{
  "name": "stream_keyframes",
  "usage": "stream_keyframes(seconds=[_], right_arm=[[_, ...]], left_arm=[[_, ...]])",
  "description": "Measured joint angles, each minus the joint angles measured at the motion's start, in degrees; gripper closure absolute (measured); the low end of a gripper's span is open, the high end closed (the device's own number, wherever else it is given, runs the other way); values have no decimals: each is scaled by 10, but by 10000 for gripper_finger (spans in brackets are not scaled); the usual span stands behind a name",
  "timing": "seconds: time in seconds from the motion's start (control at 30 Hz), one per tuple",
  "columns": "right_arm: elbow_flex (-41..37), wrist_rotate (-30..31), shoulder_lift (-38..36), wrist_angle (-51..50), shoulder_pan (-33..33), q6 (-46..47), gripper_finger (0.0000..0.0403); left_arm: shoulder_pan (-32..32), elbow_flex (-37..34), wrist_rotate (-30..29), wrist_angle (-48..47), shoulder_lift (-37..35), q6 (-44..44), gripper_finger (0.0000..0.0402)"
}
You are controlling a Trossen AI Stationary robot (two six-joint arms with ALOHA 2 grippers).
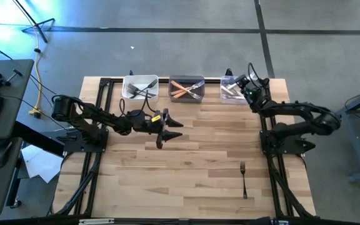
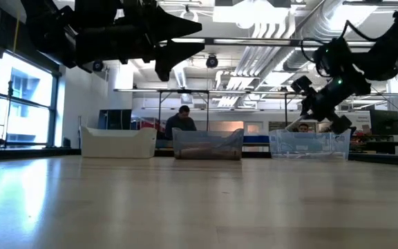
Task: Sort silverware by color (type)
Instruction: Put the white fork into the transparent bin
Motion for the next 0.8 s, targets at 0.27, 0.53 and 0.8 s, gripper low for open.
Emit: stream_keyframes(seconds=[0.27,0.53,0.8], right_arm=[[1,1,50,20,-7,44,386],[38,-4,50,18,-10,11,386],[143,-14,48,-250,-5,0,386]], left_arm=[[-2,0,0,1,0,0,204],[-2,0,-2,3,0,0,204],[-2,0,-2,3,0,0,204]])
